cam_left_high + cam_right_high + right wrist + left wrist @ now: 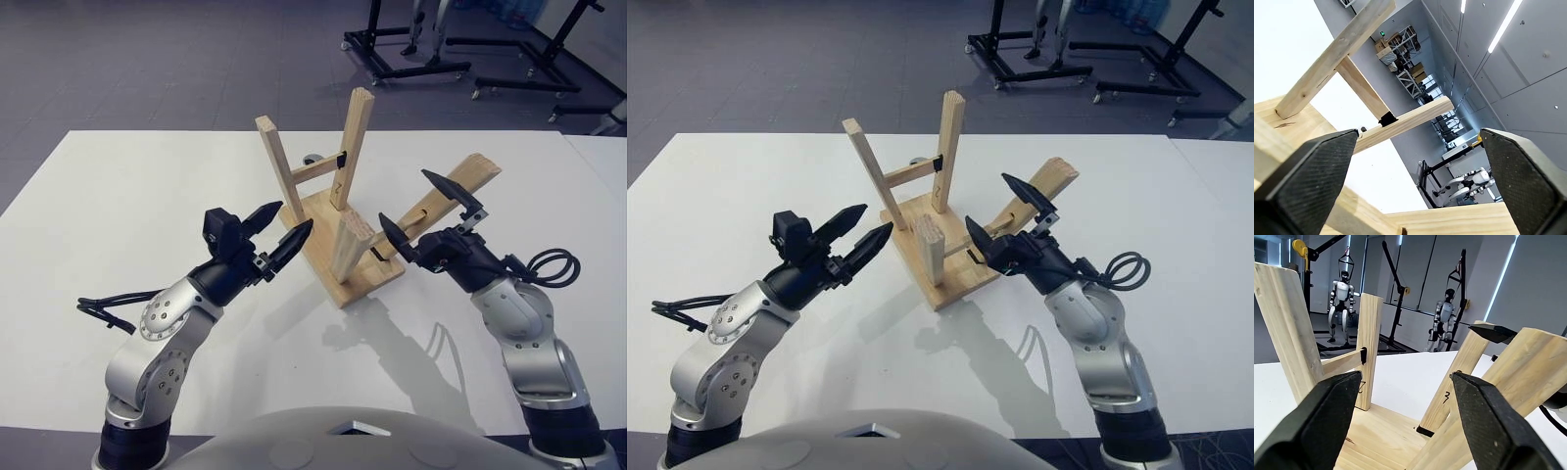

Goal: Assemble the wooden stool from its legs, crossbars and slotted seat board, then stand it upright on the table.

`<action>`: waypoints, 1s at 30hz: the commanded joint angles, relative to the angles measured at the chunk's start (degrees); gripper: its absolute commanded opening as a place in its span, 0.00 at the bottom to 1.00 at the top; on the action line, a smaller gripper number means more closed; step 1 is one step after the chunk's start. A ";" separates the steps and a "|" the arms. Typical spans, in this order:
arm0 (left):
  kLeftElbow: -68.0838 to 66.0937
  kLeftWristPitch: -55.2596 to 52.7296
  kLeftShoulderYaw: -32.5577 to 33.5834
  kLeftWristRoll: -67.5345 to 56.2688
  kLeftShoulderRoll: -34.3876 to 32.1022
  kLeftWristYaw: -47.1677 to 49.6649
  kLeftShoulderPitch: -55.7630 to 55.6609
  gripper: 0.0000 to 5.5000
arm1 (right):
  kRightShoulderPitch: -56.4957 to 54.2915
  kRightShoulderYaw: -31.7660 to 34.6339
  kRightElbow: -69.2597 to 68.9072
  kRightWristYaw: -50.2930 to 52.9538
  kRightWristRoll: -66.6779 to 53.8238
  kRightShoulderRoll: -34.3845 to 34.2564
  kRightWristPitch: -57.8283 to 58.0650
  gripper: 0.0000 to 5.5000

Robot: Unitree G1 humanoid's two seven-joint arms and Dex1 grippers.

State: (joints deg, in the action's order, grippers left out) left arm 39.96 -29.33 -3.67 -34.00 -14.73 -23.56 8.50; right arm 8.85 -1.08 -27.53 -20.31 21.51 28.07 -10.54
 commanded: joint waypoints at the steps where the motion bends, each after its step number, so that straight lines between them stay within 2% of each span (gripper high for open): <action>1: -0.03 0.55 -0.39 0.09 -0.51 -0.10 -0.17 0.61 | 0.74 -1.83 1.94 -1.97 1.21 0.94 1.95 0.83; 19: -2.00 4.02 -0.23 1.19 0.28 0.51 0.14 0.61 | -7.83 2.40 2.89 -0.94 -8.88 2.63 -5.38 0.83; 24: -2.28 3.87 -1.05 1.06 0.31 0.10 -0.67 0.61 | -11.77 2.36 5.84 1.20 -4.90 3.05 -6.45 0.83; 30: -3.24 4.05 -2.29 1.29 0.23 -0.69 -1.75 0.61 | -7.66 -1.74 9.77 -1.62 2.34 5.52 -3.44 0.83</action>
State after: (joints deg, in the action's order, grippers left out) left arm 37.24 -25.49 -5.68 -33.19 -14.12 -24.06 7.64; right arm -0.43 -1.67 -18.91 -20.18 22.16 32.55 -15.28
